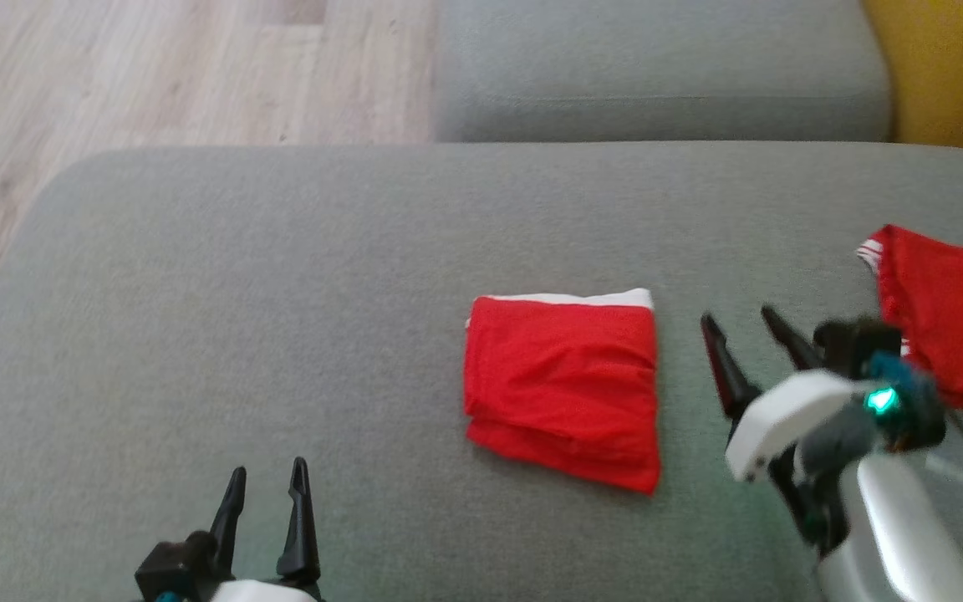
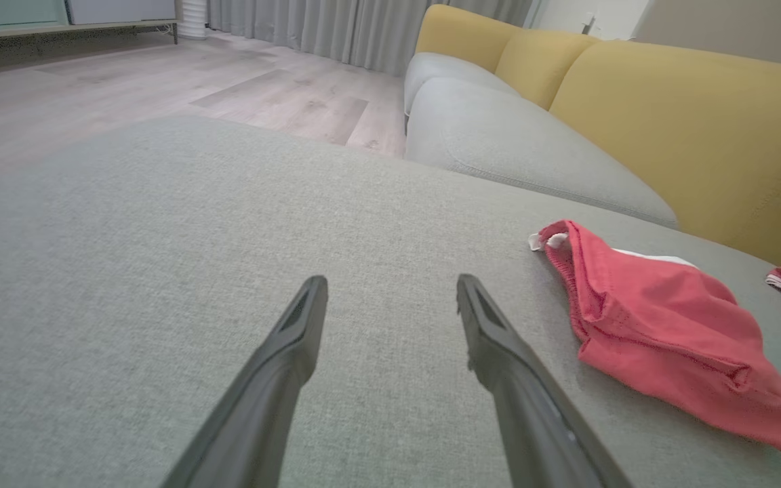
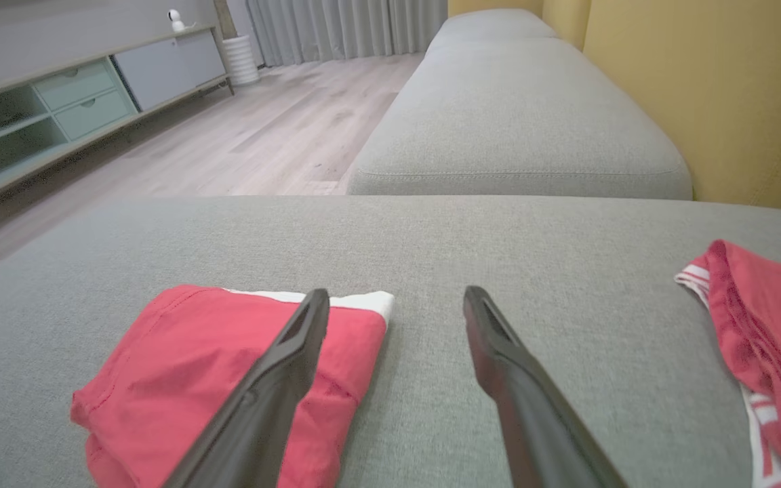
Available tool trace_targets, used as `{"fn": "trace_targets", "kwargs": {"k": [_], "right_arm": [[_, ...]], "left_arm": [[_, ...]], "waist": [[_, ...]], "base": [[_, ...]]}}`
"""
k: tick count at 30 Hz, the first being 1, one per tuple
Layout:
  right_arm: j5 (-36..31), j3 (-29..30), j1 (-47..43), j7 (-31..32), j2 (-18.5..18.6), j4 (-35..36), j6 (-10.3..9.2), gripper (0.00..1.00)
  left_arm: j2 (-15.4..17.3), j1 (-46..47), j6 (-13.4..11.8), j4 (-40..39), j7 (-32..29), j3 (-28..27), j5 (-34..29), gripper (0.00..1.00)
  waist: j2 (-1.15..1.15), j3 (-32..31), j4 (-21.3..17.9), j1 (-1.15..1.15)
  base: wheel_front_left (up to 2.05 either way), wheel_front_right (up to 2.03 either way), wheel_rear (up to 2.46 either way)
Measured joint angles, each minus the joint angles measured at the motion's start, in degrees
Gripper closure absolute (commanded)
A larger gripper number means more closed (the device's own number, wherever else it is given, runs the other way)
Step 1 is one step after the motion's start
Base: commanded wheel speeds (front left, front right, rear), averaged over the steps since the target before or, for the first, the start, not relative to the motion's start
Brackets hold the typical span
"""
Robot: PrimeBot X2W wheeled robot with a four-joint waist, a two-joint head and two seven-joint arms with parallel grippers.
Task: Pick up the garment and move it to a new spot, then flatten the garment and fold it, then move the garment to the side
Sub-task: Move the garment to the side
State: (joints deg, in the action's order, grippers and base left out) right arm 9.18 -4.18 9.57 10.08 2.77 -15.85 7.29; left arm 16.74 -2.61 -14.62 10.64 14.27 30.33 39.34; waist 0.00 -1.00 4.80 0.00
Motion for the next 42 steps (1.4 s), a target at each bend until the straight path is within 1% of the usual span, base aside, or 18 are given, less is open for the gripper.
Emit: {"fn": "trace_targets", "kwargs": {"k": [4,10,13,15,18,19,20,21,22,27,31,34,35,40,42], "right_arm": [[-1.0,2.0,4.6,4.2,0.0,-3.0,0.0,0.0],[1.1,2.6,6.7,8.1,0.0,-11.5,0.0,0.0],[3.4,2.4,7.0,8.9,0.0,-15.0,0.0,0.0],[4.9,1.1,7.6,10.2,0.0,-17.1,0.0,0.0],[7.9,-0.2,8.2,10.7,0.0,-18.6,0.0,0.0],[8.1,-0.4,8.7,10.7,0.0,-19.1,0.0,0.15],[8.1,-0.5,9.2,10.5,0.0,-19.6,0.0,0.54],[8.1,-0.6,9.8,10.1,0.0,-20.2,0.0,0.98],[8.1,-0.7,10.1,9.6,0.0,-20.6,0.0,1.0],[9.1,-2.0,10.3,5.7,0.0,-21.6,0.0,1.0],[7.6,-3.4,11.4,4.3,0.0,-21.1,0.0,1.0],[6.0,-3.6,12.1,4.0,0.6,-19.5,0.0,1.0],[6.0,-3.6,12.1,4.0,0.6,-19.5,0.0,1.0],[5.4,-3.3,12.3,4.0,3.4,-15.2,0.0,1.0],[5.4,-2.9,12.3,4.0,4.0,-13.4,0.0,1.0]], "left_arm": [[-0.1,0.2,0.0,0.0,0.0,0.0,0.0,0.0],[-1.2,2.7,0.6,0.4,0.0,0.2,-0.2,0.0],[-1.4,3.3,1.0,0.6,0.0,0.2,-0.6,0.0],[-1.5,3.5,1.1,0.9,0.0,0.2,-0.6,0.0],[-1.7,3.5,1.1,1.4,0.0,0.1,-0.6,0.0],[-1.7,3.5,1.1,1.4,0.0,0.0,-0.6,0.0],[-1.8,3.5,1.1,1.4,0.0,-0.1,-0.6,0.0],[-1.8,3.5,1.1,1.5,0.0,-0.2,-0.6,0.0],[-1.8,3.5,1.1,1.5,0.0,-0.3,-0.6,0.0],[-1.8,3.5,1.5,1.4,0.0,-0.4,-1.5,0.0],[-1.8,3.6,1.5,0.8,0.0,-0.2,-2.3,0.0],[-1.8,4.0,1.5,0.0,0.0,0.2,-2.9,0.0],[-1.8,4.0,1.5,0.0,0.0,0.2,-2.9,0.0],[-1.7,6.5,1.5,-1.0,-0.3,1.1,-3.7,0.0],[-1.3,7.7,1.5,-1.5,-0.8,1.2,-4.2,0.0]], "waist": [[0.0,1.7,1.8,0.0],[0.0,4.4,5.1,0.01],[0.0,5.5,6.7,0.01],[0.0,6.1,7.5,0.01],[0.0,6.6,8.2,0.0],[0.0,6.7,8.2,0.0],[0.0,6.7,8.2,0.0],[0.0,6.7,8.1,0.0],[0.0,6.7,8.0,0.0],[0.0,6.7,6.1,0.0],[0.0,7.1,2.9,0.0],[0.0,7.6,-0.4,0.0],[0.0,7.6,-0.4,0.0],[0.0,9.1,-6.9,0.0],[0.0,9.9,-9.6,0.0]], "base": [[0.0,0.0,0.0],[0.0,0.0,0.0],[0.0,0.0,0.0],[0.0,0.0,0.0],[0.0,0.0,0.0],[0.0,0.0,0.0],[0.0,0.0,0.0],[0.0,0.0,0.0],[0.0,0.0,0.0],[0.0,0.0,0.0],[0.0,0.0,0.0],[0.0,0.0,0.0],[0.0,0.0,0.0],[0.0,0.0,0.0],[0.0,0.0,0.0]]}}
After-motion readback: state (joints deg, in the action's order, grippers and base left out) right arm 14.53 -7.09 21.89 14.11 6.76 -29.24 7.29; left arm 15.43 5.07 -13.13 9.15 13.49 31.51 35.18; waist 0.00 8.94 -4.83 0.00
